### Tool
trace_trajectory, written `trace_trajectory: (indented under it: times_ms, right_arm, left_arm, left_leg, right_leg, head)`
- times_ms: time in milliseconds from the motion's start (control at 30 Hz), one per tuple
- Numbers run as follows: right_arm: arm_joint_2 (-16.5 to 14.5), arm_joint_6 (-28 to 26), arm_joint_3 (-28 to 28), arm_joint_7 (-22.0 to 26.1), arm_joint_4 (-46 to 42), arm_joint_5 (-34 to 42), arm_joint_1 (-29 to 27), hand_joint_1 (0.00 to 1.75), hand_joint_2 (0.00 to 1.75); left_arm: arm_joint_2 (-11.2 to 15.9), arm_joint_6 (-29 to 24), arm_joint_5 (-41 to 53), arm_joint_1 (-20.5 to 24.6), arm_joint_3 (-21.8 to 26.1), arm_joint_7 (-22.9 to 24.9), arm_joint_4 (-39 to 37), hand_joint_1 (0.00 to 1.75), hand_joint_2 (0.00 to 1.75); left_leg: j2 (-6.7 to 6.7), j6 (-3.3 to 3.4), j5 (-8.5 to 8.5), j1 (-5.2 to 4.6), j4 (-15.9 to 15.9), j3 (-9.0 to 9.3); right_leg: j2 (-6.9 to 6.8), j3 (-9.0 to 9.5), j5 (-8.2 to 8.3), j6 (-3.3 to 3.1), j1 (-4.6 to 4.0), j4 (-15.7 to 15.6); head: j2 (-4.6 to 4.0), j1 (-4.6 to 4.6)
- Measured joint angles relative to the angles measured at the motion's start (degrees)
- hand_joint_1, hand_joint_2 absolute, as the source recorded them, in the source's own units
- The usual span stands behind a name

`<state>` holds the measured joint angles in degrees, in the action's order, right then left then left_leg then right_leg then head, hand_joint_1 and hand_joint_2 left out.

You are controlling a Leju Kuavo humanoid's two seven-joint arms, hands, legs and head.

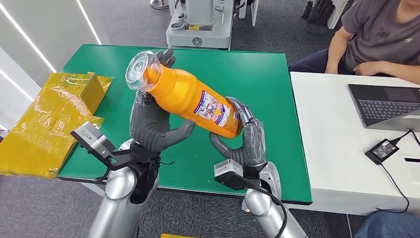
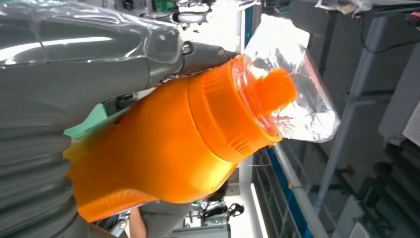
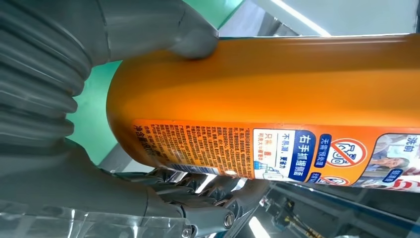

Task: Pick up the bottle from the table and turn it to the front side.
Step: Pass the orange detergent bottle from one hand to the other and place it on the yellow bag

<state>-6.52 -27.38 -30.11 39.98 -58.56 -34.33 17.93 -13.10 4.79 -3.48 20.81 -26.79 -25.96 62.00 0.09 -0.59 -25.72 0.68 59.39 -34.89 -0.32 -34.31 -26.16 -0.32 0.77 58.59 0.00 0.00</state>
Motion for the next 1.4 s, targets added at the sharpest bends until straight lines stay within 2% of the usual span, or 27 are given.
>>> trace_trajectory:
  times_ms: [267, 433, 600, 767, 800, 900, 933, 1400]
  right_arm:
    - [0.13, 5.49, -1.24, -1.77, 1.73, -2.68, 0.77, 1.75, 1.75]
    - [0.17, 6.48, -1.43, -2.06, 2.18, -3.13, 0.9, 1.75, 1.75]
    - [0.38, 10.67, -1.54, -3.52, 3.83, -5.28, 2.03, 1.75, 1.75]
    - [0.4, 12.67, -1.67, -4.13, 4.94, -6.31, 3.15, 1.75, 1.75]
    - [0.4, 12.88, -1.68, -4.15, 5.16, -6.41, 3.32, 1.75, 1.75]
    - [0.4, 13.32, -1.69, -4.15, 5.68, -6.57, 3.65, 1.75, 1.75]
    - [0.4, 13.42, -1.69, -4.15, 5.81, -6.6, 3.72, 1.75, 1.75]
    - [0.43, 13.77, -0.93, -4.02, 6.61, -6.6, 3.64, 1.75, 1.75]
  left_arm:
    - [0.01, -1.07, 0.28, 1.6, 0.01, -0.45, -2.94, 0.0, 1.75]
    - [0.01, -1.1, 0.28, 1.68, 0.01, -0.56, -3.24, 0.0, 1.75]
    - [0.04, -1.01, 0.19, 1.59, 0.02, -0.89, -3.58, 0.0, 1.75]
    - [0.08, -0.87, 0.09, 1.45, 0.03, -0.82, -3.64, 0.0, 1.75]
    - [0.08, -0.87, 0.1, 1.43, 0.03, -0.76, -3.65, 0.37, 1.75]
    - [0.08, -0.87, 0.15, 1.39, 0.03, -0.54, -3.69, 1.68, 1.75]
    - [0.08, -0.87, 0.18, 1.39, 0.03, -0.5, -3.71, 1.75, 1.75]
    - [0.08, 0.01, 0.12, 1.49, 0.03, -0.87, -3.84, 1.75, 1.75]
  left_leg:
    - [0.0, 0.0, 0.0, 0.0, 0.0, 0.0]
    - [-0.01, 0.0, 0.0, 0.0, 0.0, -0.01]
    - [0.0, 0.0, 0.0, 0.0, 0.0, -0.01]
    - [0.0, 0.0, 0.0, 0.0, 0.0, -0.01]
    - [0.0, 0.0, 0.0, 0.0, 0.0, -0.01]
    - [0.0, 0.0, 0.0, 0.0, 0.0, -0.01]
    - [0.0, 0.0, 0.0, 0.0, 0.0, -0.01]
    - [0.0, 0.0, 0.0, 0.0, 0.0, -0.01]
  right_leg:
    - [0.0, 0.0, 0.0, 0.0, 0.0, 0.0]
    - [0.0, 0.0, 0.0, 0.0, 0.0, 0.0]
    - [0.0, 0.0, 0.0, 0.0, 0.0, 0.0]
    - [0.0, 0.0, 0.0, 0.0, 0.0, 0.0]
    - [0.0, 0.0, 0.0, 0.0, 0.0, 0.0]
    - [0.0, -0.01, 0.0, 0.0, 0.0, 0.0]
    - [0.0, -0.01, 0.0, 0.0, 0.0, 0.0]
    - [0.0, 0.0, 0.0, 0.0, 0.0, 0.0]
  head:
    - [0.0, 0.0]
    - [0.0, 0.0]
    - [0.0, 0.0]
    - [0.0, 0.0]
    - [0.0, 0.0]
    - [0.0, 0.0]
    - [0.0, 0.0]
    - [0.0, 0.0]
